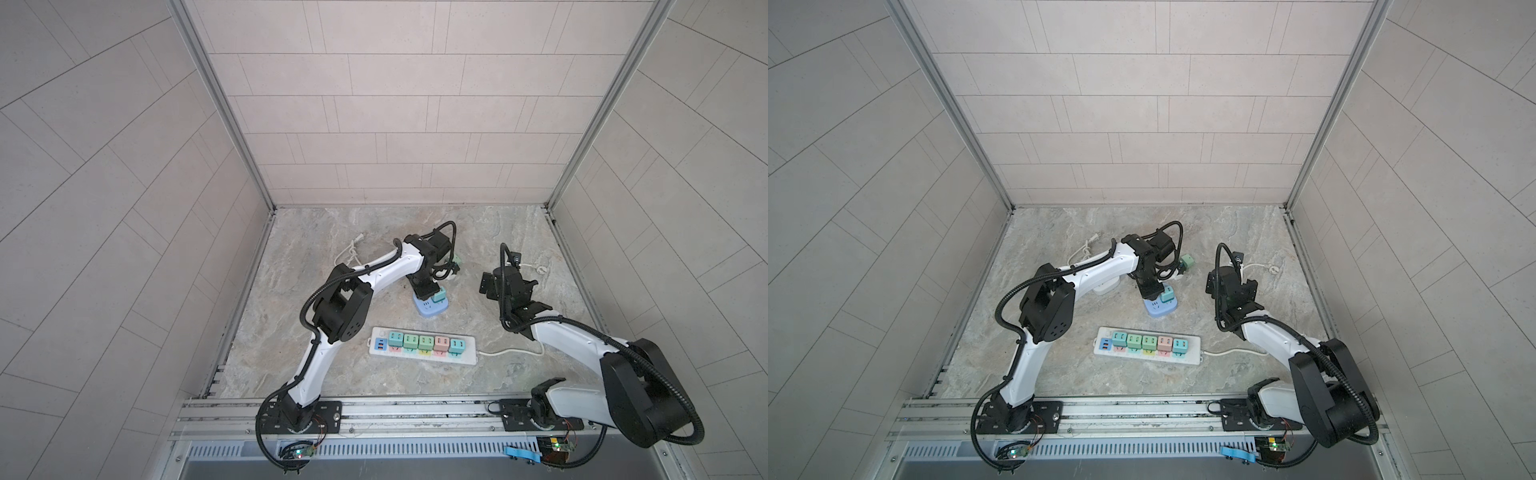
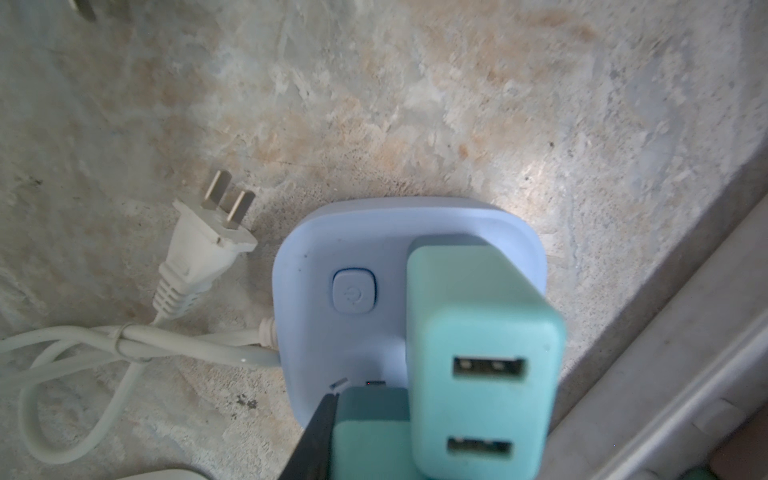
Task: Insert the plug
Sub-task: 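Lower the teal adapter with the left gripper beside the plugged adapter, then press the teal adapter down into the light-blue cube's socket with the left gripper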
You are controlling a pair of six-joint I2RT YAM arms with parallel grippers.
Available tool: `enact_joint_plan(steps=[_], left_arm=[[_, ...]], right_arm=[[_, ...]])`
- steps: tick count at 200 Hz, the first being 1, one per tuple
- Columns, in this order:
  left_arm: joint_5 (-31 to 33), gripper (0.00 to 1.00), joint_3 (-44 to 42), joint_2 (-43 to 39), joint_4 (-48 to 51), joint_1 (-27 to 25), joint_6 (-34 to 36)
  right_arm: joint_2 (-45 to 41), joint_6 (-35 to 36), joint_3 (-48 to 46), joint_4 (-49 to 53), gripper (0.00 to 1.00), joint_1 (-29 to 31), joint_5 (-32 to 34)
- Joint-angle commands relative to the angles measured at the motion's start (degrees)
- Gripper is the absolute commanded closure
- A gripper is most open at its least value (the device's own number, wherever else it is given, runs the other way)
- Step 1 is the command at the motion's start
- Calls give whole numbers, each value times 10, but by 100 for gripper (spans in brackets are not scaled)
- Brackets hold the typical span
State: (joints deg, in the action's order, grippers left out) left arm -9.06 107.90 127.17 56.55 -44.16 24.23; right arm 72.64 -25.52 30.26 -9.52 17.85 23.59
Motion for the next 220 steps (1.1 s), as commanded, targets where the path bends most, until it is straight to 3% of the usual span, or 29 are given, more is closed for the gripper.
enact_joint_plan(steps=[1, 27, 74, 119, 150, 192, 220], left_arm=[[3, 100, 5, 30, 17, 0, 7], [20, 100, -7, 34, 7, -1, 11], [-39, 100, -63, 17, -36, 0, 41], [-25, 100, -38, 57, 2, 1, 38], [-24, 100, -65, 46, -17, 3, 34], [-74, 100, -92, 30, -30, 28, 38], [-52, 100, -91, 19, -38, 29, 28]], right_arm=[[2, 2, 11, 8, 0, 4, 15], [-1, 2, 9, 7, 0, 5, 17], [8, 5, 16, 12, 0, 7, 15], [2, 5, 12, 9, 0, 10, 22], [7, 7, 15, 12, 0, 11, 22], [9, 10, 18, 14, 0, 17, 26], [7, 9, 16, 12, 0, 19, 31]])
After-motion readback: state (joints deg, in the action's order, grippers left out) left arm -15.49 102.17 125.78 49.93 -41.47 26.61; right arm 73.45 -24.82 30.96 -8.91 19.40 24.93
